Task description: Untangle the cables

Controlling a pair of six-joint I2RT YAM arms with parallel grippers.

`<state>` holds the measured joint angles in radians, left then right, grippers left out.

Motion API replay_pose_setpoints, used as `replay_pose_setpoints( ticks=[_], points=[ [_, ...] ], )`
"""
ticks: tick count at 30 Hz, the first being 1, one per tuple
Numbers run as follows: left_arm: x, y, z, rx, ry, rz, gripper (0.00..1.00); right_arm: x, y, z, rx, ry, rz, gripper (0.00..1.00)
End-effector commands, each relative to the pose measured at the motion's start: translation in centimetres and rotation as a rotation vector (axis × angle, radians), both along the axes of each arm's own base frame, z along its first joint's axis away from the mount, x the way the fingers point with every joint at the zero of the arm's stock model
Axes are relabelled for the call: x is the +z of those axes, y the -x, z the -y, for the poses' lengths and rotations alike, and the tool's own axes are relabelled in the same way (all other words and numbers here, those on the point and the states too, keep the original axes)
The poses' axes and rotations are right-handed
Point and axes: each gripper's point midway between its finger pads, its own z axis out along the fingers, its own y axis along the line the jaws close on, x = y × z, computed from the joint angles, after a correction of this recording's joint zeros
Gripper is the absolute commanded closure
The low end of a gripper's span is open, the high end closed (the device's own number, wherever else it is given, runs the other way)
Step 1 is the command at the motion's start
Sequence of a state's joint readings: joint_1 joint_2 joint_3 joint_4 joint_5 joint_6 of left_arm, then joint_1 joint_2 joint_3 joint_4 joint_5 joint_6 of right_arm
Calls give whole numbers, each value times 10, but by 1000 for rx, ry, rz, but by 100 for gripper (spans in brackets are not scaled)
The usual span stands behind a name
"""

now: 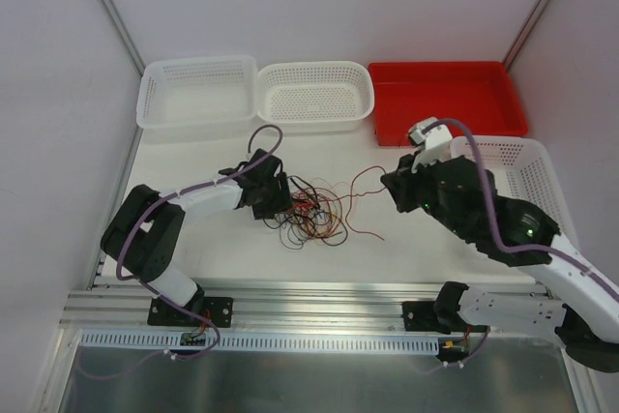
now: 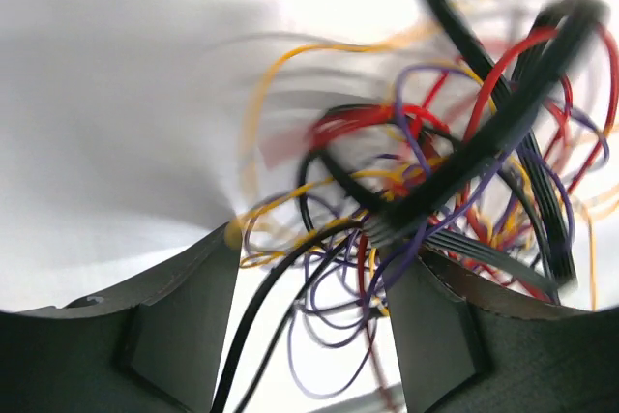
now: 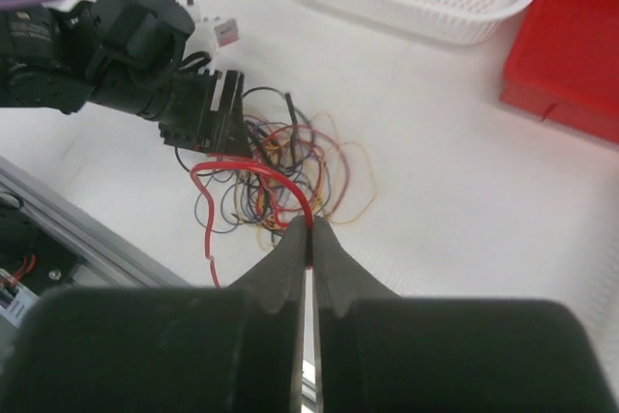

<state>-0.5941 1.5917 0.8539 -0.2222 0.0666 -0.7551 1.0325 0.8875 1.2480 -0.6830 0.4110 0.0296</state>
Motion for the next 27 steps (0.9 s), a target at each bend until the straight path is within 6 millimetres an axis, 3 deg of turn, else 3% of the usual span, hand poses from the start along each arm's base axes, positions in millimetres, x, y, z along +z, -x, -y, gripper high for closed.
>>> replay_pose_setpoints(
  ticks=[1, 6, 17, 22, 27],
  points=[
    [-8, -7, -55, 100, -135, 15, 41, 58, 7, 46, -62, -39, 137, 99],
    [-10, -12, -95, 212, -166, 7, 41, 98, 18, 86, -114, -90, 223, 99],
    [-11, -21, -149, 361, -244, -3, 41, 149, 44, 142, -152, -210, 321, 99],
    [-12, -26, -183, 442, -289, -20, 42, 152, 50, 161, -187, -232, 345, 99],
    [-2, -29, -211, 554, -280, -14, 39, 125, 43, 155, -211, -158, 294, 99]
  ],
)
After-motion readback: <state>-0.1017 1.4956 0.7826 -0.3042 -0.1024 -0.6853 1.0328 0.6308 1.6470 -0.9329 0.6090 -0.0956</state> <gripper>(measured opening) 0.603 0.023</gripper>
